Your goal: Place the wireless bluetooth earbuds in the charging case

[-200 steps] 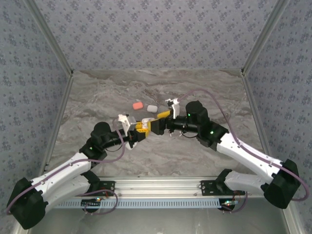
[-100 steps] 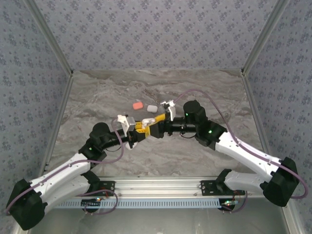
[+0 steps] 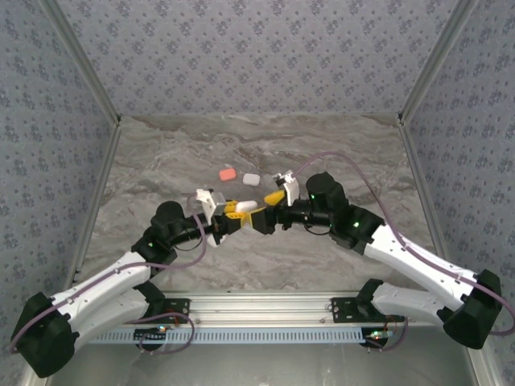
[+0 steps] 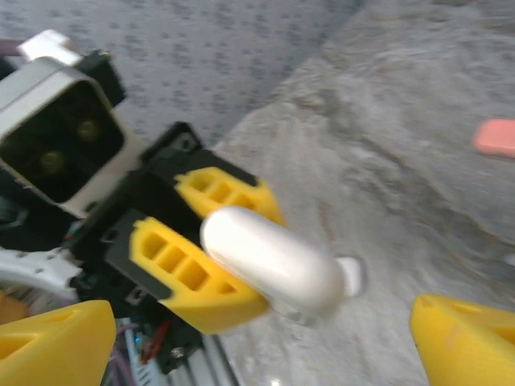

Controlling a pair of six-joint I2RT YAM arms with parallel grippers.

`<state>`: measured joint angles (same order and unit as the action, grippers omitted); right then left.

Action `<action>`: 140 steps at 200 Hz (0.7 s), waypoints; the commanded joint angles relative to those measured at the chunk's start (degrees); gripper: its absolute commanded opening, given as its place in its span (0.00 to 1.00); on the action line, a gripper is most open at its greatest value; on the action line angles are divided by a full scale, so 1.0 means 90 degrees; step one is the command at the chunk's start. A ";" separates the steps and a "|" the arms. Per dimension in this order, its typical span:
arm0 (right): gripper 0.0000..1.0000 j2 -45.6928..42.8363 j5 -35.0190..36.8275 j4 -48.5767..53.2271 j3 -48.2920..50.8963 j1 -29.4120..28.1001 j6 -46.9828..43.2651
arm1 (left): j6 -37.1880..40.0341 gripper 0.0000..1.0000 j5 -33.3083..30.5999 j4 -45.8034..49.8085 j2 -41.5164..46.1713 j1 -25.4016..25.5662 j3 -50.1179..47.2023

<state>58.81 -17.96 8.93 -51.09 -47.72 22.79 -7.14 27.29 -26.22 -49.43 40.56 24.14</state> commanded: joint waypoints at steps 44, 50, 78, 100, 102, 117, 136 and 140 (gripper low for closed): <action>1.00 -0.1070 0.2083 0.1302 0.0348 0.0896 0.0304 | -0.0690 0.00 -0.0595 0.1059 -0.0856 -0.0789 0.0666; 1.00 -0.1131 0.2055 0.1323 0.0433 0.0991 0.0355 | -0.0794 0.00 -0.0555 0.1186 -0.1047 -0.0945 0.0743; 1.00 -0.1287 0.1910 0.1361 0.0798 0.1261 0.0565 | -0.1101 0.00 -0.0486 0.1689 -0.1939 -0.1581 0.1105; 1.00 -0.1262 0.1828 0.1351 0.0961 0.1375 0.0639 | -0.1374 0.00 -0.0404 0.1607 -0.2667 -0.1997 0.1265; 1.00 -0.1261 0.1822 0.1359 0.0975 0.1381 0.0641 | -0.1407 0.00 -0.0393 0.1608 -0.2739 -0.2023 0.1288; 1.00 -0.1269 0.1774 0.1313 0.1052 0.1430 0.0683 | -0.1542 0.00 -0.0262 0.1632 -0.3285 -0.2228 0.1489; 1.00 -0.1259 0.1712 0.1289 0.1113 0.1484 0.0701 | -0.1636 0.00 -0.0170 0.1617 -0.3961 -0.2356 0.1759; 1.00 -0.1260 0.1706 0.1292 0.1117 0.1492 0.0709 | -0.1645 0.00 -0.0162 0.1624 -0.4090 -0.2372 0.1819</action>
<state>47.79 -2.00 20.43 -41.85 -34.94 27.68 -19.31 23.42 -11.99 -80.82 20.27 36.49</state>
